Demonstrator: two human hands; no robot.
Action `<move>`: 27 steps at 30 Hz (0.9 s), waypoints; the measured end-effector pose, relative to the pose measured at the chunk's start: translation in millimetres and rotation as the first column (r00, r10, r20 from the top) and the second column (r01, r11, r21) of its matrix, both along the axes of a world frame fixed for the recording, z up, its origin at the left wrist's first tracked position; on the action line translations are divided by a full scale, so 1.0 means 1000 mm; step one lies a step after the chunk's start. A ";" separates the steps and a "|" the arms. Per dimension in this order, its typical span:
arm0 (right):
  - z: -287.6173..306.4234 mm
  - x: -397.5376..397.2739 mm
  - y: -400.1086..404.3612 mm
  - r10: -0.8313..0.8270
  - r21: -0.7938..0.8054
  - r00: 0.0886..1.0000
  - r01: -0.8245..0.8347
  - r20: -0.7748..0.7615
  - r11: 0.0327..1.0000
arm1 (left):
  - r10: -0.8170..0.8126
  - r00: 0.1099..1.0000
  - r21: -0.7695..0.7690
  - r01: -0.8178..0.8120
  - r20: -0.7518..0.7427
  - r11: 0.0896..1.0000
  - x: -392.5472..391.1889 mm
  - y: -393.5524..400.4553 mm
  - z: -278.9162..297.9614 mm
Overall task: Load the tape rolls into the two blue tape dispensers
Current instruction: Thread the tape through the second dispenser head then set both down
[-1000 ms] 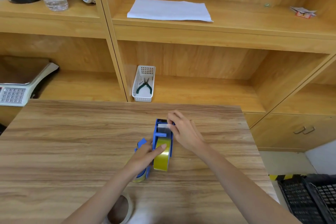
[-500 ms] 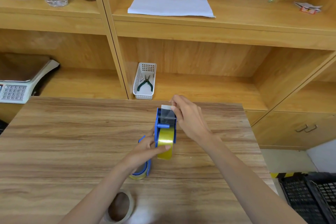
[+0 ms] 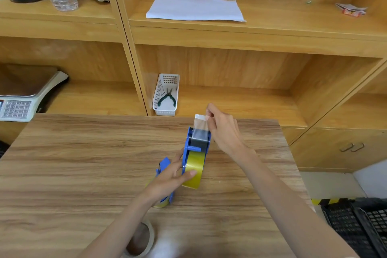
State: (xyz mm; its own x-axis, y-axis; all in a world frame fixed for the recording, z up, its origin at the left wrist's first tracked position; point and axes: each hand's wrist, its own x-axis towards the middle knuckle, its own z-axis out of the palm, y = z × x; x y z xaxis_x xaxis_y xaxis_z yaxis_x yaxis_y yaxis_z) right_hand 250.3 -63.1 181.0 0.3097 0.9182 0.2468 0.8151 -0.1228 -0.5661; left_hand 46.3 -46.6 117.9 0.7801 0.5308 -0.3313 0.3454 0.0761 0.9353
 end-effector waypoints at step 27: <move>-0.013 0.040 0.015 -0.117 -0.482 0.763 -0.274 -0.636 0.832 | -0.075 0.994 -0.012 0.077 0.080 0.997 -0.010 0.007 -0.012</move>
